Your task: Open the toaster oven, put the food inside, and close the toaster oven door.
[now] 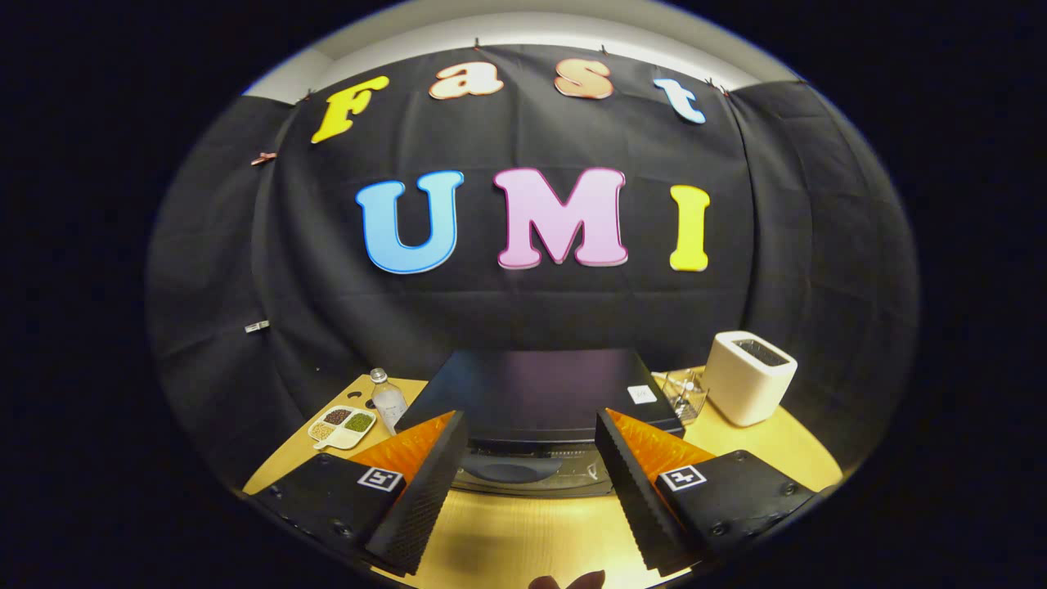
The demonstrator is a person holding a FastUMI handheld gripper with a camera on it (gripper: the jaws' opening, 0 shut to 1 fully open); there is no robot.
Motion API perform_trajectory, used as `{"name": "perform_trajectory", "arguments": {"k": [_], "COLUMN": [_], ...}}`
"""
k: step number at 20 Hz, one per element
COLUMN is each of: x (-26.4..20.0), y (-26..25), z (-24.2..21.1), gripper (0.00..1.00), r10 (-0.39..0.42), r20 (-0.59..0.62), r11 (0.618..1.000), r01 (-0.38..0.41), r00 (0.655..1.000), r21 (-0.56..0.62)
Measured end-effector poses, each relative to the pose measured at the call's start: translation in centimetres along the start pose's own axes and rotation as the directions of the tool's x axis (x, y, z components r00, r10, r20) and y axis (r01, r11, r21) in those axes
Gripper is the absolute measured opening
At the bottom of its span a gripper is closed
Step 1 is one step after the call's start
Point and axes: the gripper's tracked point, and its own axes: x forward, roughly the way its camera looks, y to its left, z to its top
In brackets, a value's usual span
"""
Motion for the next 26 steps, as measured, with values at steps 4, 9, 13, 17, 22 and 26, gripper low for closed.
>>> {"name": "perform_trajectory", "arguments": {"k": [4,9,13,17,22,26], "x": [3.3,6.7,7.4,7.2,6.6,5.4], "y": [0.6,1.6,1.5,1.7,1.7,1.6], "z": [-3.3,-6.0,-6.4,-6.8,-7.2,-8.0], "gripper": [0.98,0.99,0.99,0.99,0.99,0.99], "r10": [-0.036,-0.054,-0.090,-0.086,-0.091,-0.081], "r20": [-0.109,-0.190,-0.194,-0.149,-0.133,-0.177], "r11": [0.999,0.998,0.996,0.995,0.995,0.996], "r01": [0.037,0.055,0.089,0.077,0.085,0.075], "r00": [0.993,0.980,0.977,0.985,0.987,0.981], "r21": [0.012,-0.001,-0.012,-0.064,-0.050,-0.044]}}
